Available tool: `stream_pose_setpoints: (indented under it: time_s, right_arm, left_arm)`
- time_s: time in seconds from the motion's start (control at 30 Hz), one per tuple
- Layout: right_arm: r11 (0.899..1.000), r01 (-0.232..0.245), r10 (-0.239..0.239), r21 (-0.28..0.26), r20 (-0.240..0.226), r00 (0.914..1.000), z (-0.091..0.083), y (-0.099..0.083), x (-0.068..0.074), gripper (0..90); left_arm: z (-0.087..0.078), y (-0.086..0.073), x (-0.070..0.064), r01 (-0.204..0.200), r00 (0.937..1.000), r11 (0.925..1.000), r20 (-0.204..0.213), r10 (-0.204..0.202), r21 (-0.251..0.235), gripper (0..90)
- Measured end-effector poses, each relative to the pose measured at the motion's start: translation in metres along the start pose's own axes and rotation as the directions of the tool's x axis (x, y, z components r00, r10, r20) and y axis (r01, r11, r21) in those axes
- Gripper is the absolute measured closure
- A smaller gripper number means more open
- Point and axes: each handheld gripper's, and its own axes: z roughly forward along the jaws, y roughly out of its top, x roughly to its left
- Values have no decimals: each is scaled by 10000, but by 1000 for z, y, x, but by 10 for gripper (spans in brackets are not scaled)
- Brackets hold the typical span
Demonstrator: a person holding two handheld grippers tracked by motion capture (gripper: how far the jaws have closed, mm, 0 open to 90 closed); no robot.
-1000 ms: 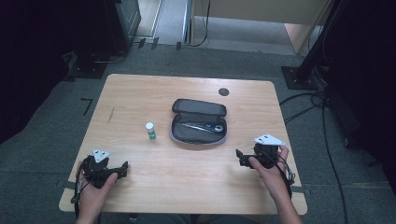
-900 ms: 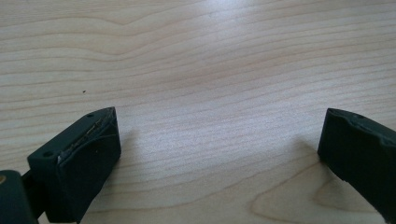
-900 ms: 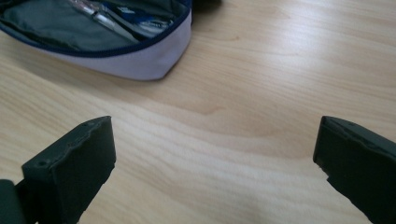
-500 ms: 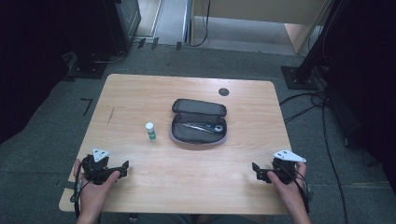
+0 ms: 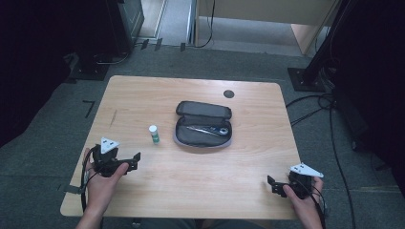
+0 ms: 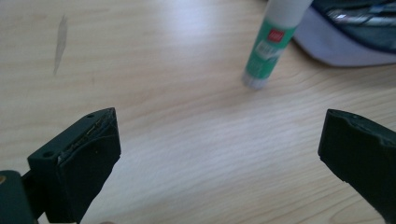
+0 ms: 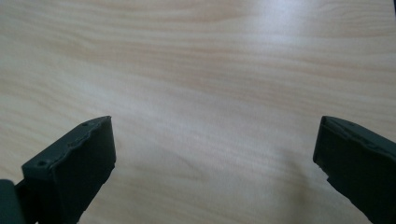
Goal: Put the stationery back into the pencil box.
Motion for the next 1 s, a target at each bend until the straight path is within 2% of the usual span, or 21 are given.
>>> stream_pose_setpoints:
  time_s: [0.13,0.23,0.3,0.37,0.47,0.57,0.63,0.7,0.73,0.8,0.9,1.0]
  right_arm:
    - [9998,129,-130,161,69,9999,1,-11,0,0]
    - [9999,110,-110,81,23,9999,0,-12,-2,0]
    - [9993,354,-355,105,104,9993,0,-13,0,0]
    - [9993,351,-352,108,95,9993,1,-13,-1,0]
    - [9993,360,-361,107,72,9993,1,-13,-1,0]
    - [9993,362,-363,105,78,9993,1,-13,-1,0]
    - [9993,365,-366,102,81,9993,1,-13,-1,0]
    - [9993,366,-366,102,83,9993,1,-13,-1,0]
    - [9993,367,-368,101,83,9993,1,-13,-1,0]
    - [9993,366,-366,103,83,9993,1,-13,-1,0]
    - [9992,380,-380,106,84,9992,1,-13,-1,0]
    - [9992,380,-380,106,83,9992,1,-13,-1,0]
  left_arm:
    - [2,15,-9,-294,9991,9995,294,297,-104,0]
    - [6,23,-14,-327,9982,9994,489,333,-120,0]
    - [11,27,-17,-322,9977,9994,594,327,-83,0]
    - [16,29,-19,-270,9976,9996,632,271,-24,0]
    - [24,33,-23,-453,9978,9990,493,450,59,0]
    - [32,37,-27,-692,9961,9976,554,689,49,8]
    - [38,41,-29,-713,9964,9974,459,710,68,69]
    - [43,44,-31,-814,9957,9966,465,807,150,89]
    - [46,46,-32,-859,9957,9962,362,854,146,140]
    - [52,48,-34,-956,9948,9952,366,948,191,187]
    - [59,49,-37,-880,9956,9955,341,867,358,312]
    - [64,50,-43,-918,9954,9950,308,906,390,376]
